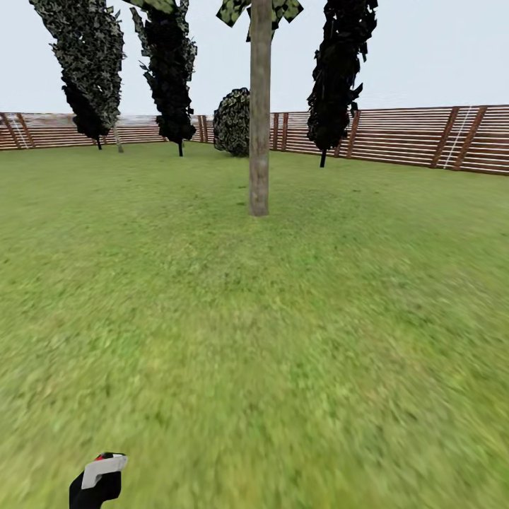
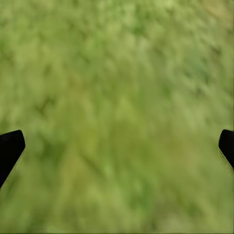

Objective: In the garden, pick up the pesticide atomizer on the floor and spray pesticide onto both trees until each tree trunk is fully covered.

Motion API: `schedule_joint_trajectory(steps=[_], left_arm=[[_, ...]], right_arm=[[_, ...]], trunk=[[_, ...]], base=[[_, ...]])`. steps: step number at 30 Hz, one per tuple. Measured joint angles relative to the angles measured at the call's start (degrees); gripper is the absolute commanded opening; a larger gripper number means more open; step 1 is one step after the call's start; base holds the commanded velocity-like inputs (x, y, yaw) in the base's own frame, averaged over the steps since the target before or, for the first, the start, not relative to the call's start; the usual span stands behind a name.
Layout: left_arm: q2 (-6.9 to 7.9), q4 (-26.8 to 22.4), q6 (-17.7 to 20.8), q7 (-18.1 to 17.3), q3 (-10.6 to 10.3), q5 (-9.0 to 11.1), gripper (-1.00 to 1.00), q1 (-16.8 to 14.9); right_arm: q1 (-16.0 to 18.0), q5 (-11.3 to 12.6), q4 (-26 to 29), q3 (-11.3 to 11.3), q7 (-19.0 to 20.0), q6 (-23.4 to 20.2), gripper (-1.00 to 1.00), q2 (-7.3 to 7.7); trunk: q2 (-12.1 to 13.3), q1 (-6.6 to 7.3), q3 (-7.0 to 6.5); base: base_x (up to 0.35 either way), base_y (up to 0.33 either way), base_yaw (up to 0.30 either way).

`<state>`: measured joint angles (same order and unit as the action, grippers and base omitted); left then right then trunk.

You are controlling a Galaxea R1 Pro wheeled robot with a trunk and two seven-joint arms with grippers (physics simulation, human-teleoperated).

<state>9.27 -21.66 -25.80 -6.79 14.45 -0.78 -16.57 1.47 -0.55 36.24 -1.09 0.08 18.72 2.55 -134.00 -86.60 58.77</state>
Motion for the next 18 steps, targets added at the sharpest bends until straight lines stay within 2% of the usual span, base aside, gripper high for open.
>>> schedule_joint_trajectory(steps=[18], left_arm=[[-0.03, 0.0, 0.1, 0.0, 0.0, 0.0, -1.0, 0.0]], right_arm=[[0.0, 0.0, -0.2, 0.1, 0.0, 0.0, 1.0, -0.09]], trunk=[[0.0, 0.0, 0.0]], base=[[0.338, 0.0, 0.0]])
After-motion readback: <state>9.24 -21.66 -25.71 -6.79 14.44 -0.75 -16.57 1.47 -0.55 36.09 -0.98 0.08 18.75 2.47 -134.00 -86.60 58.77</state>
